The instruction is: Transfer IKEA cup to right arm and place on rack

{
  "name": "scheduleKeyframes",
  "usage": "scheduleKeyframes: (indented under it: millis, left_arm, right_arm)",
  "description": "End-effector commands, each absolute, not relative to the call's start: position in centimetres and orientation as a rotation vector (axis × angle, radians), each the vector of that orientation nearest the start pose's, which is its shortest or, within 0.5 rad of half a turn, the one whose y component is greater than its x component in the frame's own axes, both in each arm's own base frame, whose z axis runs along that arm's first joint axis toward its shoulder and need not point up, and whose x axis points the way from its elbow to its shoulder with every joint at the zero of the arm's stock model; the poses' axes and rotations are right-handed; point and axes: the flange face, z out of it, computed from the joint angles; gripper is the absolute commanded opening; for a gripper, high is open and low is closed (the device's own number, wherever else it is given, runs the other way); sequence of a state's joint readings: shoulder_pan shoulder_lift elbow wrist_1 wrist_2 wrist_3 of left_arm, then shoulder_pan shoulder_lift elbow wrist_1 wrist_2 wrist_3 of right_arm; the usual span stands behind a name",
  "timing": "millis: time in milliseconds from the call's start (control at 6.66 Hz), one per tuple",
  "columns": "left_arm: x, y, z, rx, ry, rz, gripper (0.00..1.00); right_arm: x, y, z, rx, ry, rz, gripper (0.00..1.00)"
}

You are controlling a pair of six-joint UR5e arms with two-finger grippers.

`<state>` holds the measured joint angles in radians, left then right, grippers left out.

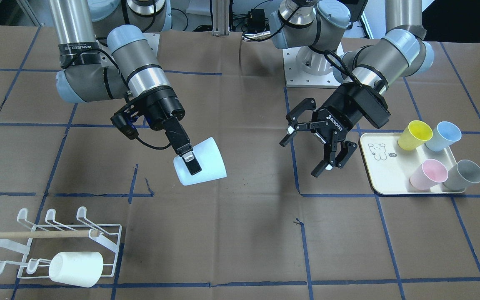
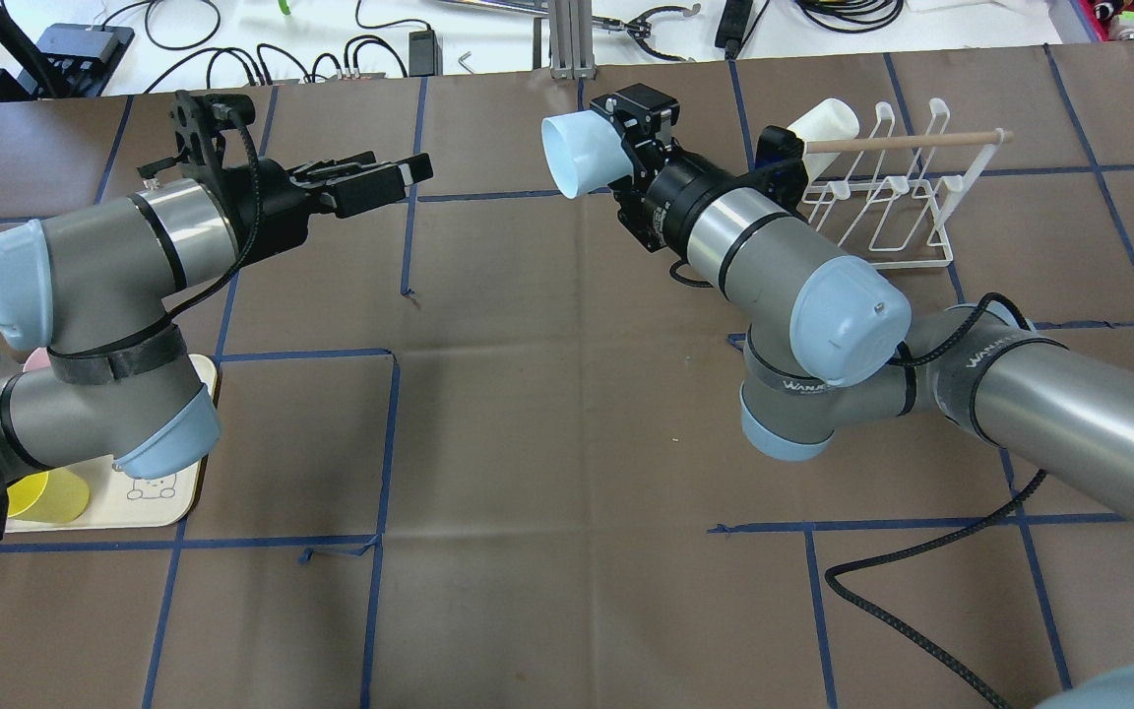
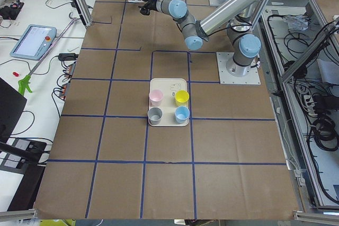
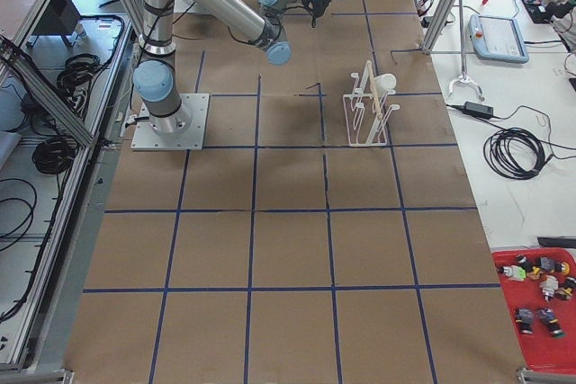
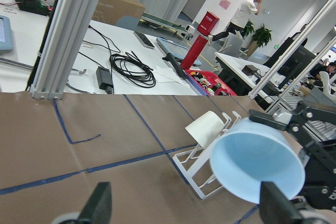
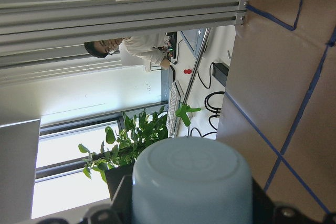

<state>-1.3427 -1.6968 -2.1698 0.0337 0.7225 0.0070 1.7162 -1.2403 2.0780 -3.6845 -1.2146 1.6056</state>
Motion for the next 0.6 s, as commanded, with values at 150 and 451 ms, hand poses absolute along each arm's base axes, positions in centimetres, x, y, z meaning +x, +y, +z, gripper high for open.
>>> scheduleKeyframes:
  millis: [150, 451]
  left_arm:
    - [-8.4, -53.3, 38.4, 0.099, -2.479, 1.043, 0.99]
    - [-11.2, -56.5, 43.7, 0.165, -2.747, 0.741, 0.99]
  right_arm:
    - [17.2, -52.0, 35.4, 1.056, 1.593, -0.856, 0.34]
    - [14.4, -53.1, 36.1, 0.907, 1.76, -1.159, 0.33]
